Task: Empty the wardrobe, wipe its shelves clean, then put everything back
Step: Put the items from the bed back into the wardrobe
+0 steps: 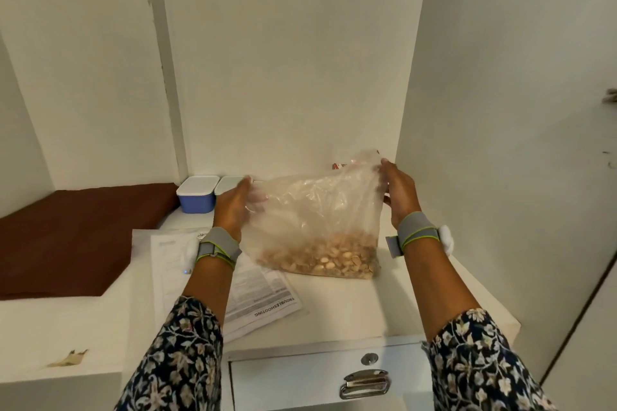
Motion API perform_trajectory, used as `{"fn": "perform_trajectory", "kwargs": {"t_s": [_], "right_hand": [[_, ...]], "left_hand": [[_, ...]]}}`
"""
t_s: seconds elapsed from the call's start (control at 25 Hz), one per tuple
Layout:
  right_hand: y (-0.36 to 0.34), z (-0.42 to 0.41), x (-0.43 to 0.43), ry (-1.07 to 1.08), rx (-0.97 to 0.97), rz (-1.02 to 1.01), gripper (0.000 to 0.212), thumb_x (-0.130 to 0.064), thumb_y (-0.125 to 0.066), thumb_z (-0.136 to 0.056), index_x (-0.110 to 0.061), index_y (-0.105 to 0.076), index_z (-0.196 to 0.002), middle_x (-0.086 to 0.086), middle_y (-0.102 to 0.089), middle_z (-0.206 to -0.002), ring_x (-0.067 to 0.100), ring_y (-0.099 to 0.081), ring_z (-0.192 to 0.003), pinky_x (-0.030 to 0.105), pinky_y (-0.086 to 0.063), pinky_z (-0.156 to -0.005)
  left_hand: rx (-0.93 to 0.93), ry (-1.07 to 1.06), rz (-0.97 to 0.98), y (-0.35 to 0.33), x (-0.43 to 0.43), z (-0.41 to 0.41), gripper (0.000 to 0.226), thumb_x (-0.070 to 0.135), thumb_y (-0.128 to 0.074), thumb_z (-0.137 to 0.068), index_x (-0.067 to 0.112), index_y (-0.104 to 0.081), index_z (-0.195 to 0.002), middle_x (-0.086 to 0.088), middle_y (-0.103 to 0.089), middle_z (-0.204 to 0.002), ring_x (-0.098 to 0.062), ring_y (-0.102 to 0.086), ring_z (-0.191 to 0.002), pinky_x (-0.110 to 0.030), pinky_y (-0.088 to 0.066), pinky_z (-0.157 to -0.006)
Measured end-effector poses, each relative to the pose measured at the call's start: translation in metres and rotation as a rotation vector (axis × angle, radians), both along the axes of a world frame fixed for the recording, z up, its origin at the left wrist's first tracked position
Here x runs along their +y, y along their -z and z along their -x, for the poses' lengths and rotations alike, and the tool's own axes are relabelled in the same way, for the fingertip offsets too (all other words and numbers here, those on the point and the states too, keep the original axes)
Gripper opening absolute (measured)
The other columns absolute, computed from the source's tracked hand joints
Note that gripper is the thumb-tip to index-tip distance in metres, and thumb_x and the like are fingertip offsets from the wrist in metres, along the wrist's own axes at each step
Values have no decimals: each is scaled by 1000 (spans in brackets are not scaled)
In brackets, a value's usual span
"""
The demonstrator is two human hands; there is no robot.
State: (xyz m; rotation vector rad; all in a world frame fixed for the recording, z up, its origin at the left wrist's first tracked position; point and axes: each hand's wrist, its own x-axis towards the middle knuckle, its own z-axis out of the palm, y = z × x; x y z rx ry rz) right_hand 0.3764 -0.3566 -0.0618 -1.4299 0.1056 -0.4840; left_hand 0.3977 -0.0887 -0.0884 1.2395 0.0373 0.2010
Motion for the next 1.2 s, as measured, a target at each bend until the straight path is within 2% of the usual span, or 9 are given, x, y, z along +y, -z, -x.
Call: {"fn": "perform_trajectory", "kwargs": {"t_s": [0.24, 0.36, 0.48, 0.6, 0.72, 0.84, 0.92, 1.04, 1.2], "right_hand": [[-2, 2, -4, 97, 23, -13, 26, -29, -60, -90, -18, -64, -66, -2, -61, -77, 12, -54, -71, 23, -42, -67], [-2, 2, -7, 181, 25, 36, 33, -31, -60, -87, -16, -63, -57, -1, -61, -73, 15, -53, -71, 24, -39, -69], [2, 4, -8, 188, -30, -40, 27, -18, -58, -85, -2, -65, -65, 18, -66, -82, 28, -53, -76, 27, -39, -74], [1, 8, -5, 50, -61, -121, 27, -22, -58, -92, -18, -59, -65, 1, -60, -70, 15, -51, -70, 23, -42, -68], [9, 4, -3, 36, -76, -96, 23, -25, -58, -92, -19, -60, -70, -5, -58, -75, 9, -53, -72, 24, -44, -73], [18, 0, -6, 86, -86, -67, 21, -32, -63, -88, -15, -54, -81, -2, -56, -93, 11, -52, -86, 26, -38, -84], [21, 2, -5, 39, -47, -42, 29, -39, -61, -89, -18, -47, -104, -6, -52, -112, 9, -50, -104, 22, -36, -88], [28, 6, 1, -146, -32, 59, 49, -41, -62, -86, -19, -43, -126, -8, -59, -109, 9, -59, -101, 21, -47, -81], [43, 12, -7, -356, 50, 204, 48, -42, -67, -79, -16, -61, -120, 0, -70, -112, 15, -65, -105, 27, -50, -88]], "left_hand": [[-284, -152, -7, -9, 4, 10, 12, 24, -59, -93, 19, -69, -89, 6, -69, -95, -7, -61, -92, -21, -47, -92], [-347, -122, 88, -7, -1, 12, 11, 20, -59, -93, 23, -67, -87, 7, -67, -99, -4, -59, -94, -18, -45, -89], [-349, -118, 128, -2, 3, 9, 7, 23, -60, -92, 26, -66, -91, 2, -62, -115, -9, -56, -107, -27, -42, -99], [-376, -118, 89, -3, 2, 15, 5, 28, -57, -94, 28, -52, -96, 4, -65, -111, -7, -57, -105, -23, -43, -95], [-255, -13, -53, 9, 7, 17, 41, 47, -61, -87, 25, -47, -118, 4, -60, -124, -9, -55, -114, -28, -41, -101], [-222, 20, -272, 32, 11, 16, 28, 46, -61, -87, 25, -65, -105, 7, -68, -109, -12, -62, -107, -33, -47, -97], [-234, -80, -269, 35, 11, 11, 31, 50, -60, -86, 20, -68, -93, 4, -70, -98, -13, -64, -97, -37, -49, -93], [-224, -123, -218, 30, 7, 5, 38, 48, -63, -86, 12, -68, -95, 2, -66, -87, -13, -60, -87, -37, -49, -90], [-126, -166, -136, 35, 4, 2, 42, 48, -64, -85, 12, -68, -105, 4, -67, -93, -14, -61, -92, -27, -47, -86]]}}
